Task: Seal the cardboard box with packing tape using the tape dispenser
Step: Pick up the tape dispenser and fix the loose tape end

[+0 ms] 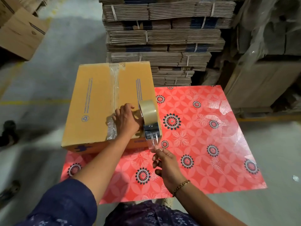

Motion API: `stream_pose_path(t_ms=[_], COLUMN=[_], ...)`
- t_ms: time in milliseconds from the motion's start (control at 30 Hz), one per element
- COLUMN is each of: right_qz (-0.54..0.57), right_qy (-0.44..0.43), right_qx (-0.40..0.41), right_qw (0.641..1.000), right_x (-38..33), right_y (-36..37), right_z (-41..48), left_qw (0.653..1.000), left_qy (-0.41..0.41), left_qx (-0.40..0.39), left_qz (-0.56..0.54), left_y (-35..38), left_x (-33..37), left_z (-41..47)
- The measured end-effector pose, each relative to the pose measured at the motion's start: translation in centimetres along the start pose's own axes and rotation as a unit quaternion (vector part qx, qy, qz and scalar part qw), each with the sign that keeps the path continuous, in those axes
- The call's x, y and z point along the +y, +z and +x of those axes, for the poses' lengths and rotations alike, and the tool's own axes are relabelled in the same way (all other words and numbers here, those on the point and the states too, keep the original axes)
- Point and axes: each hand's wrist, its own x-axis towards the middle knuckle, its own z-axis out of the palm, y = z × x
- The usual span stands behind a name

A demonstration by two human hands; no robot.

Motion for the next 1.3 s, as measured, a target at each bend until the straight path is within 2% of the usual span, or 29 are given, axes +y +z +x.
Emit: stream_pose_path(t_ms=[100, 200, 300, 400, 833, 1000, 1033, 1100, 1200, 1300], right_qz=[-0.001, -0.004, -0.005, -0.005, 0.005, -0.031, -0.065, -0.174, -0.320, -0.380], right_qy=[0.006, 0.010, 0.008, 0.006, 0.004, 0.014, -0.002, -0.095, -0.262, -0.334], right_qx=[0.001, -0.008, -0.016, -0.020, -0.031, -0.110, -0.111, -0.053, 0.033, -0.008], right_qw=[1.000, 1.000, 1.000, 1.000, 0.999, 0.993, 0.992, 0.979, 0.910, 0.862], right_x=[0.0, -0.2, -0.2, -0.2, -0.5, -0.2, -0.1, 0.2, 0.0, -0.9], right_y=[0.1, 0.1, 0.0, -0.1, -0.4, -1.0, -1.5, -3.0, -5.5, -6.3], right_z=[0.1, 0.1, 0.2, 0.3, 0.6, -0.1, -0.3, 0.1, 1.7, 3.3], left_qw=[1.000, 0.993, 0.979, 0.969, 0.962, 0.969, 0.969, 0.970, 0.972, 0.972], left_qy=[0.011, 0.037, 0.159, 0.241, 0.266, 0.236, 0.232, 0.223, 0.209, 0.202], left_qx=[0.017, 0.070, 0.084, 0.038, 0.055, 0.047, 0.042, 0.035, 0.027, 0.013], left_qz=[-0.003, -0.085, -0.097, -0.045, -0.028, -0.059, -0.075, -0.093, -0.108, -0.117], left_y=[-0.2, -0.7, -1.6, -1.2, 0.1, 0.4, 0.3, 0.1, -0.1, -0.2], left_x=[-0.4, -1.3, -2.2, -2.5, -1.5, -2.0, -2.0, -2.1, -1.8, -1.6], left_z=[-0.1, -2.3, -7.7, -12.0, -12.6, -12.8, -12.9, -12.8, -12.8, -12.8])
